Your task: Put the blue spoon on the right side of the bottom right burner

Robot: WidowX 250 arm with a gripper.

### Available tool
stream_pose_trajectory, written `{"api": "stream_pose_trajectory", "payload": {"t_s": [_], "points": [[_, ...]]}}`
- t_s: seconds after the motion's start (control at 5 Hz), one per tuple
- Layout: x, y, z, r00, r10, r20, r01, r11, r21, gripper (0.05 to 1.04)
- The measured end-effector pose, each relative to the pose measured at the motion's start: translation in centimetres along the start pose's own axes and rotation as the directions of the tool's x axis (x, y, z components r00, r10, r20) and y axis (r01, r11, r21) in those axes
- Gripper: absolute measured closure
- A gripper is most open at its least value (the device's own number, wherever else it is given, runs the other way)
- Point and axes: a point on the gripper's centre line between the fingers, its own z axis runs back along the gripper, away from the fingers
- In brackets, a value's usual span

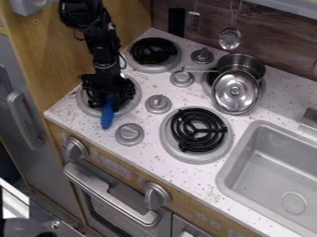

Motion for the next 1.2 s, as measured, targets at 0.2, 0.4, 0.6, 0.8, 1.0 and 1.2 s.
{"api": "stream_pose_trajectory", "payload": {"t_s": [0.2,0.4,0.6,0.8,1.0,1.2], "points": [[1.5,-4.5,3.7,0.990,-0.096,0.102,0.093,0.995,0.030,0.717],[2.3,-9.7,5.9,0.971,-0.202,0.131,0.202,0.979,0.012,0.717],[2.6,-14.8,7.0,0.940,-0.305,0.150,0.313,0.949,-0.028,0.717],[0.5,-19.3,5.1,0.925,-0.370,0.083,0.375,0.926,-0.048,0.718],[-1.4,-22.7,4.2,0.922,-0.386,0.038,0.388,0.919,-0.070,0.719],[-4.6,-21.7,2.6,0.944,-0.326,-0.052,0.323,0.944,-0.059,0.719]]}}
